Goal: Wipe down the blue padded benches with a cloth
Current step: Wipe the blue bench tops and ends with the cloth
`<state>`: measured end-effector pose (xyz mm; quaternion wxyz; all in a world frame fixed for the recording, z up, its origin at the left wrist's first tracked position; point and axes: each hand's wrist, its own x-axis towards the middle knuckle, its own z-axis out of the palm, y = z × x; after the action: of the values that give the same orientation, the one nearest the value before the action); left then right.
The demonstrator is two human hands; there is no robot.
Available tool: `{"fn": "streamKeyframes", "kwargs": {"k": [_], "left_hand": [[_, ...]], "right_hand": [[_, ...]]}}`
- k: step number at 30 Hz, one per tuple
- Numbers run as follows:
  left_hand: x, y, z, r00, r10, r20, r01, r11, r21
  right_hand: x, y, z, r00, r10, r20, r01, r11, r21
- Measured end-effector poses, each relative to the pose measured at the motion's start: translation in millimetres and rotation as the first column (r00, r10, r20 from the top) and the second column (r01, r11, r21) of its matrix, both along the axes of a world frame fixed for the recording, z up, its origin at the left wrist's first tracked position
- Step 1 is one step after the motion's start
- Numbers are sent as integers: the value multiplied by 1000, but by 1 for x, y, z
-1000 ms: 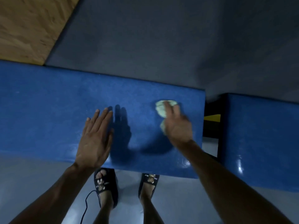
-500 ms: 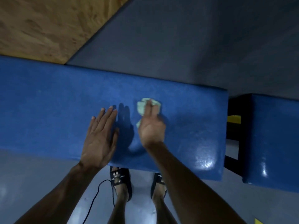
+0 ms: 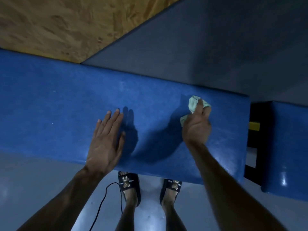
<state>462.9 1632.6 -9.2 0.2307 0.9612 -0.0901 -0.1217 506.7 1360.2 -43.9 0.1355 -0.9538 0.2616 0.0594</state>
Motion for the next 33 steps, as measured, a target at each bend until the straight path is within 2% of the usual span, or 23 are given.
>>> {"fn": "streamKeyframes", "kwargs": {"k": [2,5,7,9,11,12,14,16,18,19,21,24,26,28,30,33], "left_hand": [[1,4,-2,1000,-3,-4,3,1000,-5],[3,10,-4,1000,-11,-15,11,1000,-3],[4,12,-5,1000,-19,-24,19,1000,2],[5,13,-6,999,-28,-31,28,1000,-7],[6,13,-7,999,-25,-23,25,1000,-16],[6,12,-7,1000,-25,-18,24,1000,-15],[7,12,-7,1000,-22,-10,22,1000,-12],[8,14,-8,1000,-15,-8,15,1000,-14],[9,16,-9,1000,-9,-6,9,1000,-19],[9,16,-9,1000,-7,-8,6,1000,-16],[10,14,-8,1000,-15,-12,15,1000,-14],[12,5,-6,999,-48,-18,47,999,-16],[13,-2,-6,998,-54,-16,54,998,-16],[15,-10,-9,999,-51,-6,51,999,-17],[17,-19,-13,998,-61,-9,61,998,-14],[19,-35,-18,996,-90,-22,89,996,-18]], "right_hand": [[-6,50,-7,1000,8,14,-10,997,78],[-21,119,-11,959,275,73,-281,955,93],[-34,142,-8,861,497,106,-504,862,52],[-42,138,-8,707,693,141,-703,711,27],[-39,109,-17,576,799,170,-805,591,-53],[-33,89,-20,554,813,182,-813,575,-94],[-12,49,-21,598,784,166,-762,620,-185],[5,28,-13,716,692,93,-653,710,-263],[9,40,-11,836,543,72,-518,827,-218],[6,55,-13,865,493,91,-476,865,-155],[-10,92,-16,850,511,129,-509,859,-49],[-32,116,-8,686,718,118,-721,693,-18],[-31,92,-9,611,774,168,-783,622,-19],[-28,49,-14,545,818,183,-820,565,-84],[-23,-11,-19,553,822,134,-804,569,-174],[-14,-101,-10,700,712,56,-690,694,-204]]}}
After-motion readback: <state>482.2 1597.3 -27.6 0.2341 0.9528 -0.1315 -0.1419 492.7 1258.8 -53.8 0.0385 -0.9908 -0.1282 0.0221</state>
